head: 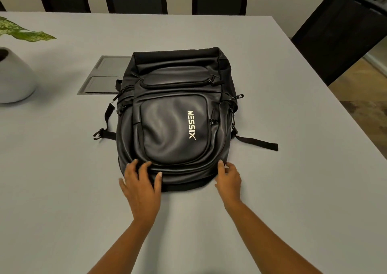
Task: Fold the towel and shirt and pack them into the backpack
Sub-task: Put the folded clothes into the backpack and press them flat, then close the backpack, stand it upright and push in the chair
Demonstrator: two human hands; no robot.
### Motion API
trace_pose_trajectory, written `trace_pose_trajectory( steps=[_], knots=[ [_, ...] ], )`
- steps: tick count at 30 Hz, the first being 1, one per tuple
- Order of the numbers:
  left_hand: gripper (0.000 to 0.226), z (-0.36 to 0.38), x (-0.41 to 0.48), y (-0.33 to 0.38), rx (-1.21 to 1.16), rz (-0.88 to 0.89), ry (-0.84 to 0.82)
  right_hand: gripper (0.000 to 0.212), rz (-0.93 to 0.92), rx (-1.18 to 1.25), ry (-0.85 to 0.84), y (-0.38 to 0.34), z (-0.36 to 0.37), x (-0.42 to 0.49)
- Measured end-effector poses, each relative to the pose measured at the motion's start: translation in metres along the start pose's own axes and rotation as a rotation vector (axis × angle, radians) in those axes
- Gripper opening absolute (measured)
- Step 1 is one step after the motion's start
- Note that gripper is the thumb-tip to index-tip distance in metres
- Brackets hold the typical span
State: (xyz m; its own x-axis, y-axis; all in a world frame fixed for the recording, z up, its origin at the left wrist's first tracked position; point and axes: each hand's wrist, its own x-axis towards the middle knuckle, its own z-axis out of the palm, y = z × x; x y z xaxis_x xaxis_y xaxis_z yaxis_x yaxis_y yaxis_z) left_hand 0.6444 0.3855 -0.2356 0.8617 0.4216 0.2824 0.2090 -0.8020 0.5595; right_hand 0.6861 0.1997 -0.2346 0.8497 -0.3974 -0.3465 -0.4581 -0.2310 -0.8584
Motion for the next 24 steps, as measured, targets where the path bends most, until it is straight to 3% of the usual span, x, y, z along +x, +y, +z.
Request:
trace_pose_trajectory(
  steps=[3, 6, 10, 12, 15, 18, 24],
  knots=[
    [0.071, -0.008, 0.005, 0.005, -0.255, -0.322, -0.06, 0.033, 0.089, 0.09, -0.035, 0.001, 0.006, -0.012],
    [0.085, -0.009, 0.017, 0.004, -0.442, -0.488, -0.046, 0.033, 0.169, 0.162, -0.041, -0.009, 0.002, -0.017],
    [0.079, -0.016, 0.033, 0.005, -0.696, -1.02, -0.05, 0.031, 0.291, 0.229, -0.077, -0.023, -0.004, -0.018],
    [0.062, -0.023, 0.038, 0.006, -0.829, -1.135, -0.067, 0.025, 0.292, 0.262, -0.089, -0.031, -0.006, -0.019],
    [0.044, -0.042, 0.047, 0.017, -1.109, -1.124, -0.042, 0.022, 0.156, 0.308, -0.047, -0.048, -0.009, -0.025],
    [0.037, -0.069, 0.062, 0.041, -1.197, -1.027, 0.016, 0.029, -0.036, 0.344, 0.005, -0.083, -0.018, -0.034],
    [0.011, -0.151, 0.114, 0.118, -1.296, -0.649, 0.129, 0.031, -0.328, 0.542, 0.141, -0.188, -0.049, -0.048]
  ],
)
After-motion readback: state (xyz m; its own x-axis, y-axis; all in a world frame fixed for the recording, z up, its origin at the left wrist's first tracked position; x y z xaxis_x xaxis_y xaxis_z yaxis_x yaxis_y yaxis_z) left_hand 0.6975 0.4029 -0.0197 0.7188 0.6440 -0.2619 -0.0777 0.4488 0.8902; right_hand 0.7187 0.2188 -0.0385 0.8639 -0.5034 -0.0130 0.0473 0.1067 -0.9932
